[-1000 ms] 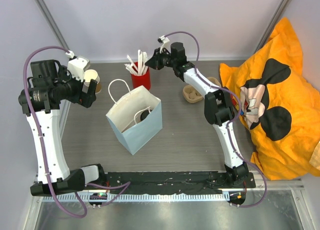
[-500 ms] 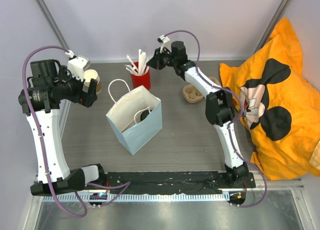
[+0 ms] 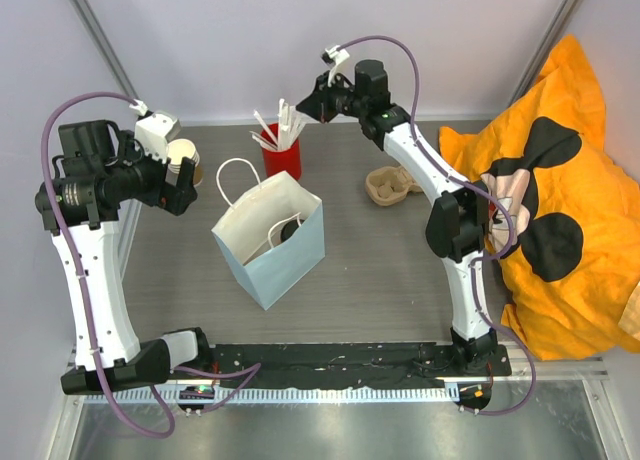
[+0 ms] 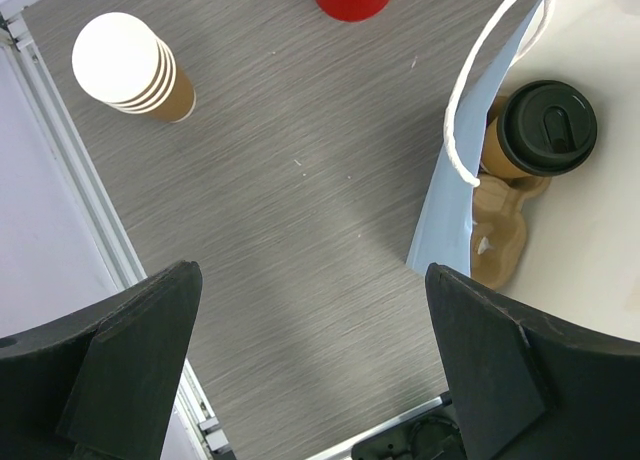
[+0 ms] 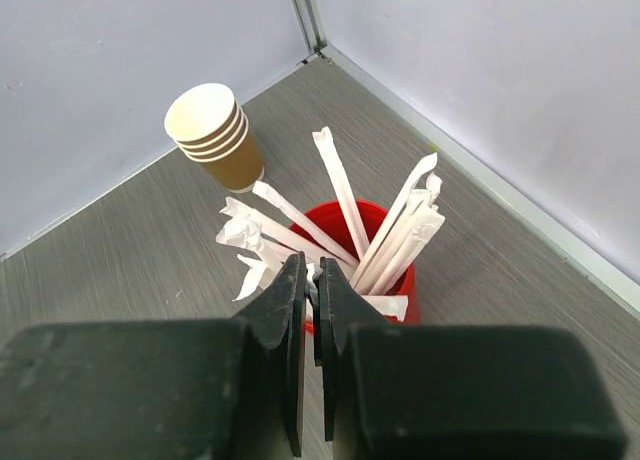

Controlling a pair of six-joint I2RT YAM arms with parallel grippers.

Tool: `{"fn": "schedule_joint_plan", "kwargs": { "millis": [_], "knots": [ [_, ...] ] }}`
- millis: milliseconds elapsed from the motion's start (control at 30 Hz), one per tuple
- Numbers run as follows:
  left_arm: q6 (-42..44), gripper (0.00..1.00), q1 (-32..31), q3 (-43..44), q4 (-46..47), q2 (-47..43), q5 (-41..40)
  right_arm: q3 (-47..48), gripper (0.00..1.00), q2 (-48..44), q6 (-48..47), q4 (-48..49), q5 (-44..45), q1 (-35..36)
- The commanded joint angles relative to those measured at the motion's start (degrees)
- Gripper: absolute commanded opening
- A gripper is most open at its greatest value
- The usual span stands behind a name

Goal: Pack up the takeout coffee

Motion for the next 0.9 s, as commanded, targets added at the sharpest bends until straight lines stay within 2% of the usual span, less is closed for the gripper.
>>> {"fn": "schedule_joint_plan", "kwargs": {
  "millis": [0,400,600,867],
  "knots": [
    [-1.0,1.00,0.5,1.6,1.6,-1.3,1.9,1.6,0.10,-2.0,-1.3,-0.4,1.0,0.0],
    [-1.5,1.00,0.3,1.5,1.7,-1.6,2.4,9.2,0.10,-3.1,-3.6,-2.9,2.4,-1.7],
    [-2.0,1.00,0.4,1.7,2.1,-1.5,3.2,8.8,0.09,-6.7,-3.3,-4.9,-1.0,-4.3],
    [-2.4,1.00,0.2,2.3,2.3,-1.9,4.9,4.8,0.09,-16.2,-5.4,-9.2,-4.2,-7.7]
  ]
}}
